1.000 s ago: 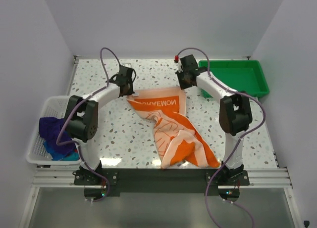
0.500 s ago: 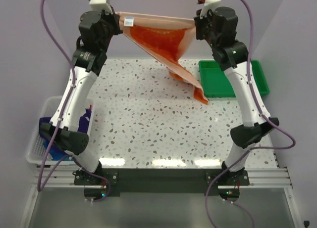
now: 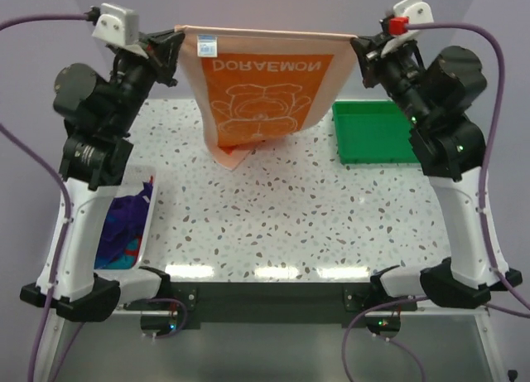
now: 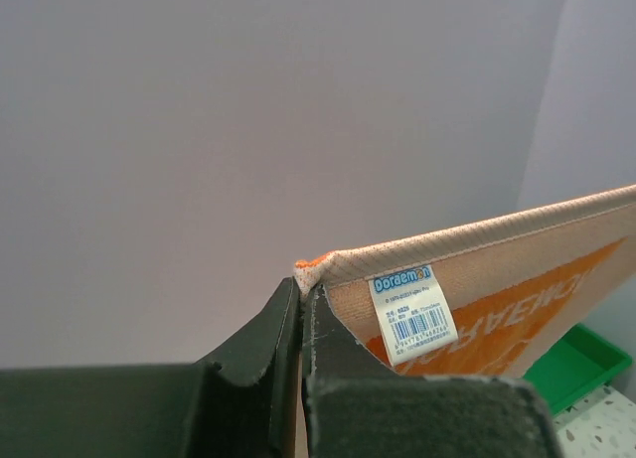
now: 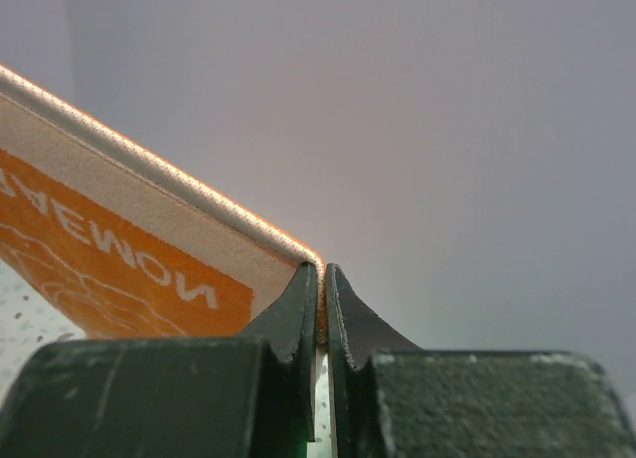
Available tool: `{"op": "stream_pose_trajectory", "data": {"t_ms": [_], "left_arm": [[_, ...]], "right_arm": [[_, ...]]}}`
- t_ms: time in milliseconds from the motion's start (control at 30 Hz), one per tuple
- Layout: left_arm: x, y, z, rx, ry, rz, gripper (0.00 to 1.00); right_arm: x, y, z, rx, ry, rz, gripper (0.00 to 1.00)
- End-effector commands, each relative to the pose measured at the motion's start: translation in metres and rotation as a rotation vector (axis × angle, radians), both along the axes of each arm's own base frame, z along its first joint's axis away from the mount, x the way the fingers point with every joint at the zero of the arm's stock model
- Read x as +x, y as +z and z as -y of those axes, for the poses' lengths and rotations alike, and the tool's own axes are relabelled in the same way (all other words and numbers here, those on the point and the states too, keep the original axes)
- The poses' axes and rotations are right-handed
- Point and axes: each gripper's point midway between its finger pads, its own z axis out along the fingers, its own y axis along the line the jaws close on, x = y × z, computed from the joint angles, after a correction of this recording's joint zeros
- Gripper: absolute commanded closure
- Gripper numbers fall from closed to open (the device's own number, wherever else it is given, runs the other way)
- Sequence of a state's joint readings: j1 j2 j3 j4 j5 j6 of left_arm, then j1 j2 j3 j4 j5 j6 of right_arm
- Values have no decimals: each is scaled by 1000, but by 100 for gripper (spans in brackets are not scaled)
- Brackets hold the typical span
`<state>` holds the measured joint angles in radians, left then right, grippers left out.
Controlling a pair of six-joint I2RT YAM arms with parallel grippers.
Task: Fold and stack the towels
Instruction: Flatten out the crumpled towel
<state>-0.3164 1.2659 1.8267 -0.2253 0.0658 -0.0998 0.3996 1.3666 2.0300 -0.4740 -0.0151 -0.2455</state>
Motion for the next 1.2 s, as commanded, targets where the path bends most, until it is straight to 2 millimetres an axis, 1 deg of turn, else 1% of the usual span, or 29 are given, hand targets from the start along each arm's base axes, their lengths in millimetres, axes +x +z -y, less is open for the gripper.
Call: {"op": "stream_pose_trajectory", "data": {"t_ms": [0, 133, 167, 267, 300, 367, 400, 467, 500, 533, 567, 600, 633, 667, 700, 733, 767, 800, 833, 867, 900, 933, 967, 1000, 1033, 1067, 1100, 1133, 1167], "left_arm": [[-77, 73, -45, -33, 100, 257, 100], [-123, 105, -56, -46, 92, 342, 100], [-130, 110, -57, -47, 89, 355, 100], [-137, 115, -60, -50, 91, 364, 100], [-134, 115, -60, -53, 95, 358, 100], [-127, 114, -61, -61, 109, 343, 100], [-113, 110, -61, -61, 128, 321, 100], [-90, 101, -64, -66, 177, 277, 100], [-63, 89, -64, -64, 215, 227, 100], [-47, 81, -62, -57, 231, 194, 100], [-30, 72, -60, -46, 243, 163, 100], [3, 55, -56, -33, 276, 106, 100], [19, 47, -56, -30, 298, 79, 100], [35, 40, -54, -24, 314, 55, 100], [66, 28, -51, -21, 344, 20, 100], [82, 21, -50, -14, 358, 0, 100], [122, -8, -44, 13, 376, -63, 100], [130, 1, -44, 0, 383, -42, 100], [146, -8, -43, 6, 389, -56, 100], [176, -30, -42, 19, 401, -90, 100], [191, -41, -41, 16, 403, -103, 100], [203, -52, -40, 6, 398, -119, 100], [224, -76, -40, 13, 393, -154, 100], [235, -88, -41, 6, 395, -159, 100], [245, -100, -42, -2, 395, -176, 100], [260, -122, -45, 4, 395, -206, 100], [268, -135, -46, 2, 397, -218, 100], [275, -147, -48, 3, 400, -231, 100], [287, -168, -52, 11, 406, -260, 100]], "right_arm": [[-62, 62, 46, 33, -82, 202, 100], [-101, 90, 58, 73, -66, 287, 100], [-107, 95, 60, 82, -64, 302, 100], [-114, 108, 62, 112, -59, 331, 100], [-113, 111, 61, 118, -58, 337, 100], [-103, 112, 59, 131, -68, 327, 100], [-97, 111, 58, 130, -73, 324, 100], [-72, 102, 55, 126, -104, 287, 100], [-63, 99, 53, 124, -116, 278, 100], [-37, 86, 52, 107, -157, 238, 100], [-24, 79, 49, 98, -171, 218, 100], [3, 65, 47, 81, -215, 181, 100], [2, 68, 47, 83, -217, 195, 100], [29, 52, 45, 66, -257, 154, 100], [45, 45, 42, 54, -272, 142, 100], [54, 46, 41, 44, -286, 146, 100], [85, 27, 34, 26, -312, 111, 100], [95, 29, 33, 29, -319, 121, 100], [108, 23, 34, 26, -329, 115, 100], [137, 1, 25, 10, -333, 81, 100], [146, 0, 24, 22, -331, 84, 100], [160, -11, 24, 16, -333, 72, 100], [171, -15, 21, 22, -331, 77, 100], [192, -38, 15, 7, -327, 46, 100], [202, -47, 15, 5, -329, 40, 100], [211, -51, 15, 10, -330, 50, 100], [229, -76, 9, -7, -319, 15, 100], [237, -85, 9, -9, -314, 5, 100], [245, -94, 9, -11, -310, -2, 100]]}}
